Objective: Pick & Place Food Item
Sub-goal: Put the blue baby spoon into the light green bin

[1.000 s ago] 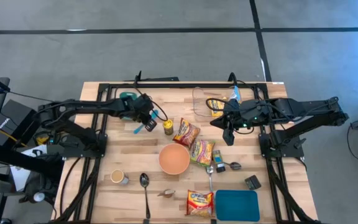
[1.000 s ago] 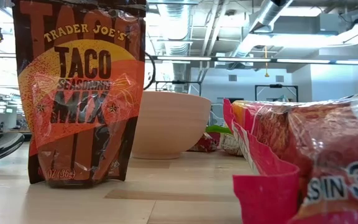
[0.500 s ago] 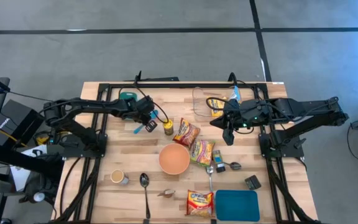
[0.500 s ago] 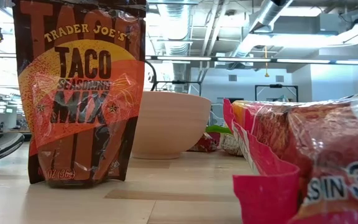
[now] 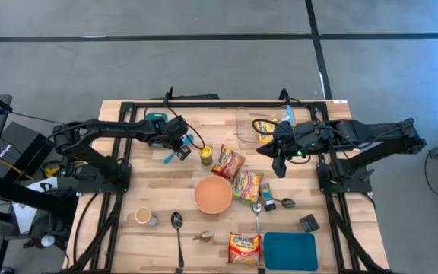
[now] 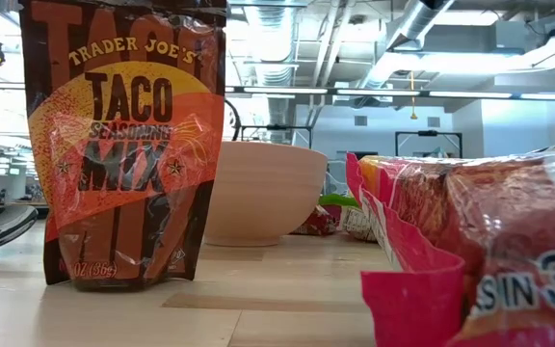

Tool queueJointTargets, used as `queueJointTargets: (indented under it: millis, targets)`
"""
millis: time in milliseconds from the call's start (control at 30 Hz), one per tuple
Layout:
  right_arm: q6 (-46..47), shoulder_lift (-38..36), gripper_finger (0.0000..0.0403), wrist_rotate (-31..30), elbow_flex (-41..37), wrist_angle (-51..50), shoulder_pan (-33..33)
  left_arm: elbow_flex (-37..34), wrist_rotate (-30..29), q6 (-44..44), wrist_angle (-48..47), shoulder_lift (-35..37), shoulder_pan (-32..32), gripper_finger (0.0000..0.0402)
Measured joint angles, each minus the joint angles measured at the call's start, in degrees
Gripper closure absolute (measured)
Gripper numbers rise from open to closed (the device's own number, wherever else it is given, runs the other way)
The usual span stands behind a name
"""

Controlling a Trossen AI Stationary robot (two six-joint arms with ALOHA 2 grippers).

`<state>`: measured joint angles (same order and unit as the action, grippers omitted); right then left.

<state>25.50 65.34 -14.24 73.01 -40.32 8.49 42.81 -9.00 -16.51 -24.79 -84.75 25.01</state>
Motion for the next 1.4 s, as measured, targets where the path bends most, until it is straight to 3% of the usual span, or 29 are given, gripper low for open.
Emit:
queueJointTargets:
  millis: [267,433,567,1400]
  targets:
    - [-0.2,0.0,0.0401,0.0,0.0,0.0,0.0,0.0,3.0,0.0,-0.3,0.0,0.1,0.0320]
    - [-0.2,0.0,0.0401,0.0,0.0,0.0,0.0,0.0,1.3,0.2,-0.1,0.0,0.1,0.0265]
    - [-0.2,0.0,0.0401,0.0,0.0,0.0,0.0,0.0,1.3,2.6,0.4,0.0,0.0,0.0245]
    - [0.0,0.0,0.0401,0.0,0.0,0.0,0.0,-3.3,1.1,5.1,4.2,0.0,0.1,0.0262]
